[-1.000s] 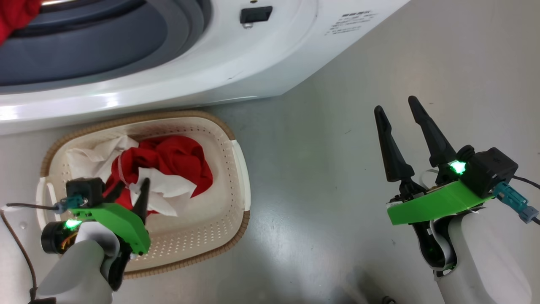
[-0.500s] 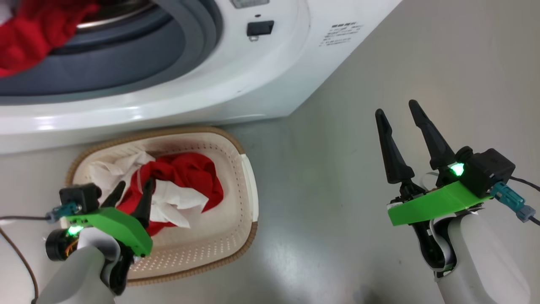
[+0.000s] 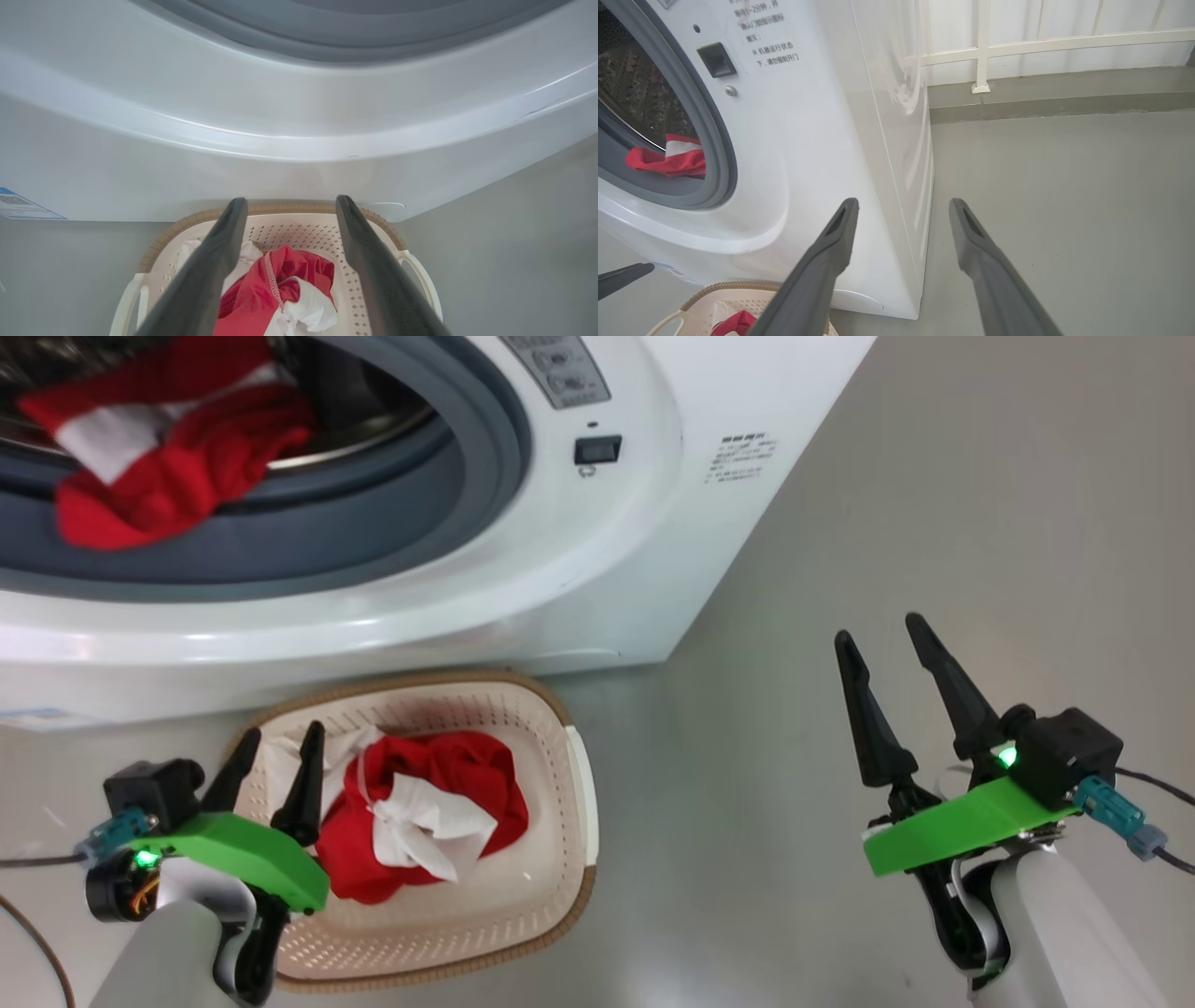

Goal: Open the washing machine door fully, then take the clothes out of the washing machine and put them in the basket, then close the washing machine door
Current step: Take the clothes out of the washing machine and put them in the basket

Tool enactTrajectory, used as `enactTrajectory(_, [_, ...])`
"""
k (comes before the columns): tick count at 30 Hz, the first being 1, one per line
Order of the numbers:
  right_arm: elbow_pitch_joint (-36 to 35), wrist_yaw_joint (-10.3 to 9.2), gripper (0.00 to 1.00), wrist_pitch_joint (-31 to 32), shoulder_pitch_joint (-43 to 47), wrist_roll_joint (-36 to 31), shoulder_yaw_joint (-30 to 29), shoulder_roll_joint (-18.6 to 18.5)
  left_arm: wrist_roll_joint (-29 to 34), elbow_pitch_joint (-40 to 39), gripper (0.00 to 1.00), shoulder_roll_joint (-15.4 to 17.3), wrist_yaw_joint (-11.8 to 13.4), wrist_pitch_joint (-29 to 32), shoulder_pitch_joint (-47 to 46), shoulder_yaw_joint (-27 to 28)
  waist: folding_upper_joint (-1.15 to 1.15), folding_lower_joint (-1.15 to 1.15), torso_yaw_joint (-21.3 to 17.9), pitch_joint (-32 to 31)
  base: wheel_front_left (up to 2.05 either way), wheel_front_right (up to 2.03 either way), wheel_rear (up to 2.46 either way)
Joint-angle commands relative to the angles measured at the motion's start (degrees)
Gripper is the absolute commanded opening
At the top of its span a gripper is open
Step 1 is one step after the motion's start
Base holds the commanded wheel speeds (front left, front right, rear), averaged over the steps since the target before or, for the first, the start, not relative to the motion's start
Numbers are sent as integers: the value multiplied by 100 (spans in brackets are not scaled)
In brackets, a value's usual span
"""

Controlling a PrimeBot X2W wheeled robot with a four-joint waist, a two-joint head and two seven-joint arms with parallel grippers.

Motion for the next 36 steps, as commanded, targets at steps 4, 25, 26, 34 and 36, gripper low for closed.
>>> enactTrajectory(4, [-62,2,100,-37,225,-73,54,2,396,-565,100,87,-32,-36,370,555,0,0,131,-459,0,0,0])
enactTrajectory(25, [35,2,100,-37,980,99,3,-271,1473,-2603,100,-296,-32,-36,1791,1500,0,0,286,-1621,0,0,0])
enactTrajectory(26, [33,2,100,-37,1015,107,1,-282,1514,-2702,100,-312,-32,-36,1869,1537,0,0,293,-1663,0,0,0])
enactTrajectory(34, [-20,2,100,-37,1315,160,-3,-367,1690,-3315,100,-425,-32,-36,2482,1800,0,0,347,-1921,0,0,0])
enactTrajectory(36, [-40,2,100,-37,1401,168,-18,-390,1760,-3456,100,-448,-32,-36,2654,1869,0,0,359,-1990,0,0,0])
